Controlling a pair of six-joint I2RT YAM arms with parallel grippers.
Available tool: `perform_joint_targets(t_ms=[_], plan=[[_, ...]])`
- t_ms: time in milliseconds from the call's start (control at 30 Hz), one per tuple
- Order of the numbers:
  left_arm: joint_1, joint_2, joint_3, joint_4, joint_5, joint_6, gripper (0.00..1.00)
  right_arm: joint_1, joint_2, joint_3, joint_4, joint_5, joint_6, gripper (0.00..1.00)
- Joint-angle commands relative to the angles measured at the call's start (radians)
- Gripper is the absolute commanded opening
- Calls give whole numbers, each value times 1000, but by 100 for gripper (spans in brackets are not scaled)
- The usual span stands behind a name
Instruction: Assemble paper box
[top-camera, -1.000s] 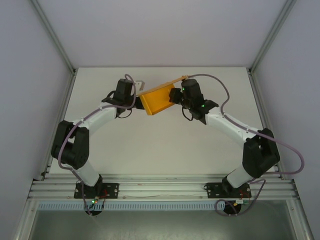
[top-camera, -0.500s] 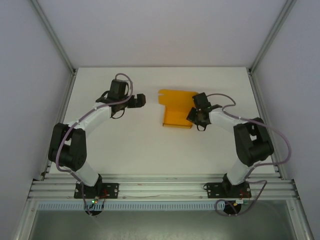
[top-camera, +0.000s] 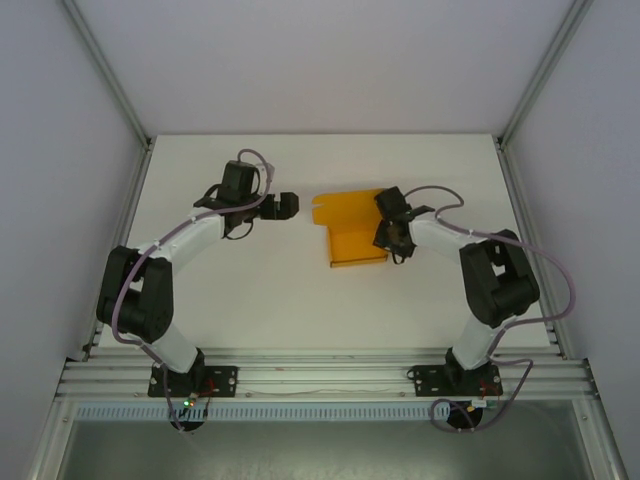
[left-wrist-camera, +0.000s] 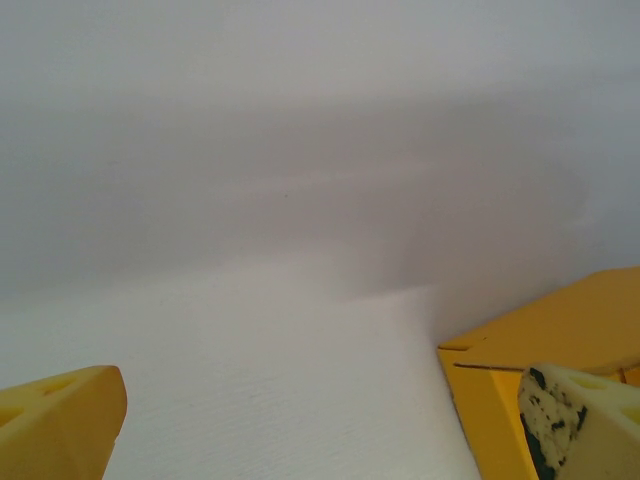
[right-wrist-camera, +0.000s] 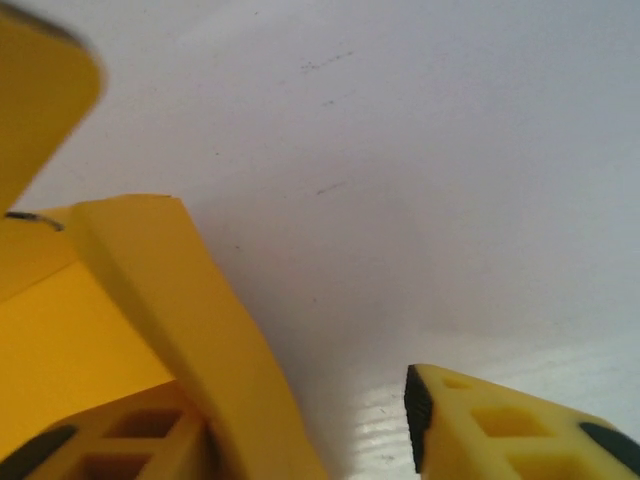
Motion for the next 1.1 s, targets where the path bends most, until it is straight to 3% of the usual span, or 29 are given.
perform_joint_targets(t_ms=[0, 233, 433, 633, 800, 1067], plan=[[-10, 0, 22, 37, 37, 27, 100, 3, -97, -28, 1, 15, -31, 55], [-16, 11, 35, 35, 37, 36, 100, 0, -231, -99, 46, 23, -120, 61], [-24, 15, 36, 53, 71, 42, 100, -1, -225, -146, 100, -32, -219, 60], [-30, 23, 42, 42, 64, 43, 100, 16, -156, -135, 133, -7, -240, 50], [-36, 39, 51, 43, 65, 38, 100, 57, -73, -85, 88, 119, -271, 49], [-60, 88, 87, 52, 101, 38, 100, 94, 38, -42, 92, 234, -313, 37]])
